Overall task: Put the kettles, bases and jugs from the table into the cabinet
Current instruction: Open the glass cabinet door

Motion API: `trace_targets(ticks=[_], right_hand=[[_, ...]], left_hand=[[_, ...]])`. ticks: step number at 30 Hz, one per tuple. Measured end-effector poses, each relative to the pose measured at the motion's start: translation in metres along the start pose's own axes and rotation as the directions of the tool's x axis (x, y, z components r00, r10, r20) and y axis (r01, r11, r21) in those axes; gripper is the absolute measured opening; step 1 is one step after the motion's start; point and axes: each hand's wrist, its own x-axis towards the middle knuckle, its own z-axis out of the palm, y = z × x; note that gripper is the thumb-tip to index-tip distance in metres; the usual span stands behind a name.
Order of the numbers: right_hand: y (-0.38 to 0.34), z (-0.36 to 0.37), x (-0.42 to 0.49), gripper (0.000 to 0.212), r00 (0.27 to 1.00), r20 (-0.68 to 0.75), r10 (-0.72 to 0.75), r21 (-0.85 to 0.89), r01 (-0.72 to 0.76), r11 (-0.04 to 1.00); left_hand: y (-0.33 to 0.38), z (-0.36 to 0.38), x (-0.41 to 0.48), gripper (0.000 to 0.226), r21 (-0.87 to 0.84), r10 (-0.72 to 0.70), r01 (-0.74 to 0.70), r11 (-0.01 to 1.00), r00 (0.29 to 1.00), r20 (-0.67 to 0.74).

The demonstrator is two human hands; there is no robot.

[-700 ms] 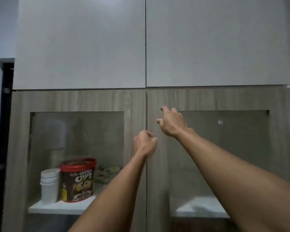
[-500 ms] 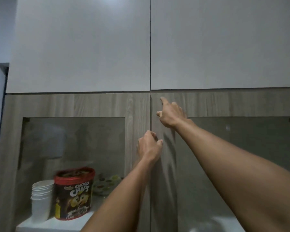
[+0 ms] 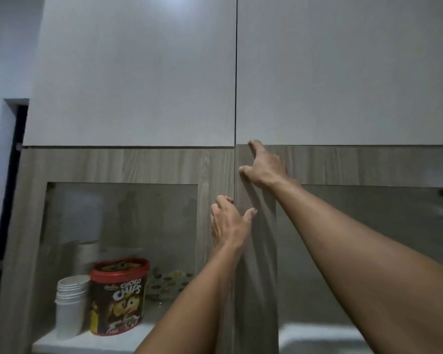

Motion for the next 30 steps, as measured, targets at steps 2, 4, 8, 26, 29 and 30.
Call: trace_targets(ticks=[2, 4, 8, 26, 29, 30], right_hand=[[-0.007, -0.016, -0.017, 0.068, 1.0, -0.028, -0.014, 0.027, 0.014, 1.0], [-0.017, -0.035, -0.043, 0.075, 0.999, -0.05, -0.019, 0.054, 0.022, 0.998], [-0.03, -0.073, -0.111, 0.086, 0.991, -0.133, 0.031, 0.026, -0.028, 0.999], [0.026, -0.406, -0.307, 0.018, 0.796, -0.559, 0.231, -0.054, -0.313, 0.948], [0.061, -0.46, -0.326, 0.027, 0.759, -0.584, 0.288, -0.032, -0.376, 0.926], [0.076, -0.476, -0.331, 0.026, 0.744, -0.593, 0.307, -0.02, -0.395, 0.918]], left_hand=[[0.009, -0.015, -0.016, 0.053, -0.07, -0.041, 0.046, 0.996, 0.997, 0.064], [0.016, -0.033, -0.04, 0.045, -0.106, 0.004, 0.007, 0.994, 0.995, 0.103], [0.04, -0.065, -0.103, 0.032, -0.234, 0.121, -0.102, 0.967, 0.99, 0.068], [0.29, -0.051, -0.389, 0.039, -0.664, 0.453, -0.167, 0.729, 0.845, 0.285], [0.33, -0.021, -0.422, 0.05, -0.631, 0.505, -0.153, 0.761, 0.75, 0.428], [0.343, -0.009, -0.432, 0.054, -0.613, 0.522, -0.17, 0.772, 0.721, 0.456]])
